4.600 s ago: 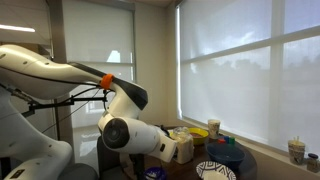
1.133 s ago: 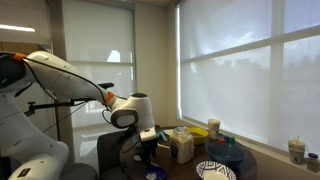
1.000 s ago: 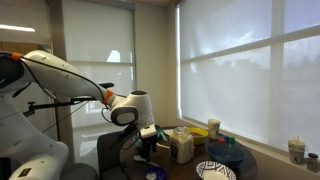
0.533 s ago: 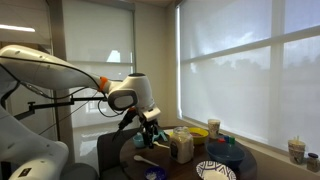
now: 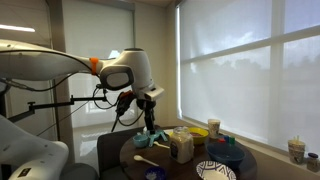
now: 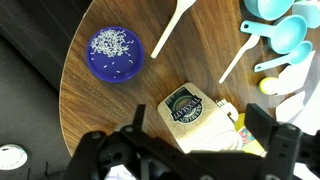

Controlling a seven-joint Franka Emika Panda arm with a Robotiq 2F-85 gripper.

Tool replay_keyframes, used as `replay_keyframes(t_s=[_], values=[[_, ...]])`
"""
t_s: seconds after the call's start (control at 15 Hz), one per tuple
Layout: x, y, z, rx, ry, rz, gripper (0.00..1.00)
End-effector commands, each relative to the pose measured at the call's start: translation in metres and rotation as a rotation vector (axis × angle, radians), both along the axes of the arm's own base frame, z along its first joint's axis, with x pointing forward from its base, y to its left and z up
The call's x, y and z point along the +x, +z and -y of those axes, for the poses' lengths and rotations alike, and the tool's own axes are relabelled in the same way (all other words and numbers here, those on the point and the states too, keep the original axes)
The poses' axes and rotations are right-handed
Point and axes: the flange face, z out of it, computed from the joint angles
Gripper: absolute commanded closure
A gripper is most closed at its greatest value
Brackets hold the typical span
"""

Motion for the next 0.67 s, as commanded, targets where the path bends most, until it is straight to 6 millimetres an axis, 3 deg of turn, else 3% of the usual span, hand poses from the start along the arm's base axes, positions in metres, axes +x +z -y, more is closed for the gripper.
replay_keyframes(t_s=[0.0,0.4,0.6], values=[[-0.010,0.021,0.023,-0.035,0.063,-0.062,0.00],[-0.023,0.032,0.052,-0.253,0.100,-0.165,0.00],[-0.025,0.028,0.051,-0.235,0.086,-0.141,0.00]])
